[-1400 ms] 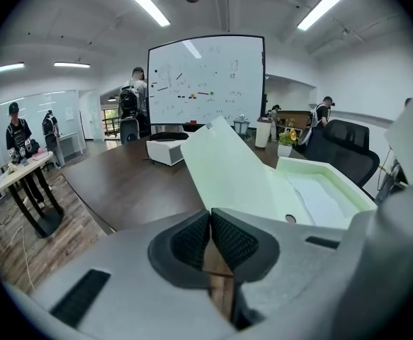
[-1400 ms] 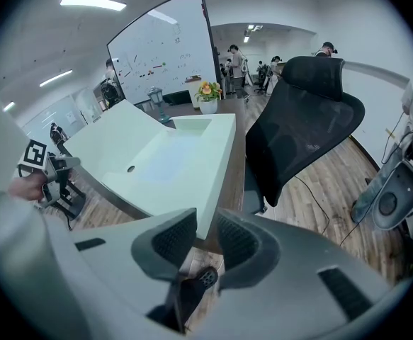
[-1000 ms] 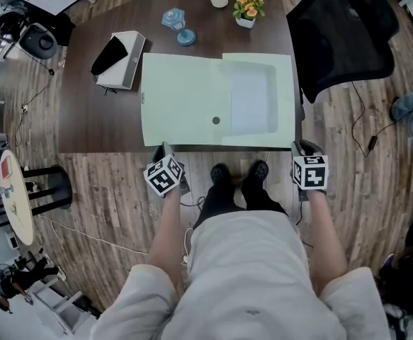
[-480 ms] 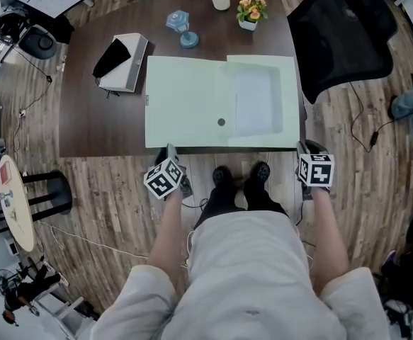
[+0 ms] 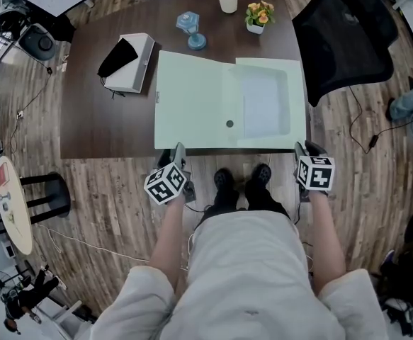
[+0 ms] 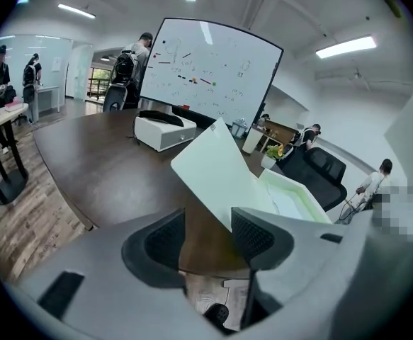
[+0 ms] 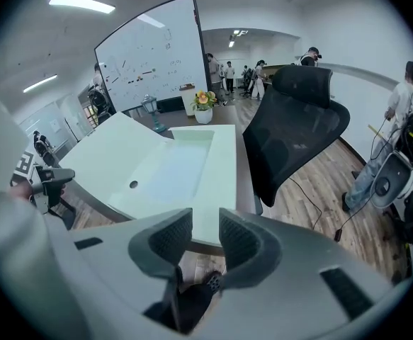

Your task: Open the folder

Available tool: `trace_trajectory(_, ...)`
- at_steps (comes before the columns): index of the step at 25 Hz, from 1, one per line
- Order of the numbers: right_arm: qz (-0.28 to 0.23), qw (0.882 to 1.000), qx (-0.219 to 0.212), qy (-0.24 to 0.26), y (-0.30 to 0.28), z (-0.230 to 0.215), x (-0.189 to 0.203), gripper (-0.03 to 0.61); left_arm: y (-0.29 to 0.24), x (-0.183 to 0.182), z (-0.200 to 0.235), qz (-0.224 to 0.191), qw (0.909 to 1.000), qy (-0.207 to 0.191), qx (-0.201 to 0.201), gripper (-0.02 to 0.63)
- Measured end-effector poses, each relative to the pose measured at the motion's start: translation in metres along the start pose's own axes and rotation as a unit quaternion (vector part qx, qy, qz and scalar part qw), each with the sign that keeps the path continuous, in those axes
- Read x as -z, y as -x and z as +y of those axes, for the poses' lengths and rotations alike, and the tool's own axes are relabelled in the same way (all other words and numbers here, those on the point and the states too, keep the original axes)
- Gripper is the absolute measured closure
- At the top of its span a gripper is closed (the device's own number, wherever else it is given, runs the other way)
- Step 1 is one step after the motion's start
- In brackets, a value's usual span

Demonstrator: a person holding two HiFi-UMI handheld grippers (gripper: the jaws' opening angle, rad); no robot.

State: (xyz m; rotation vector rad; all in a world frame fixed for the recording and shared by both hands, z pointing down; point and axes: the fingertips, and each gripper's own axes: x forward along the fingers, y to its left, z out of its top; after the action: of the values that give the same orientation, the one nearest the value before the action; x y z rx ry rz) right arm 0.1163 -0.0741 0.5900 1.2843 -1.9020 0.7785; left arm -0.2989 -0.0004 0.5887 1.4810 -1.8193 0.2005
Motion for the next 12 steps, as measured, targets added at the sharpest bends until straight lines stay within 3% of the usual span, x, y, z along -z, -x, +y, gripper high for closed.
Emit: trace_trajectory(12, -0.052, 0.998, -0.021, 0.007, 0.015, 0.062, -0.035, 0.457, 0.028, -0.023, -0.018, -0.024, 0.9960, -0.026, 0.082, 0.382)
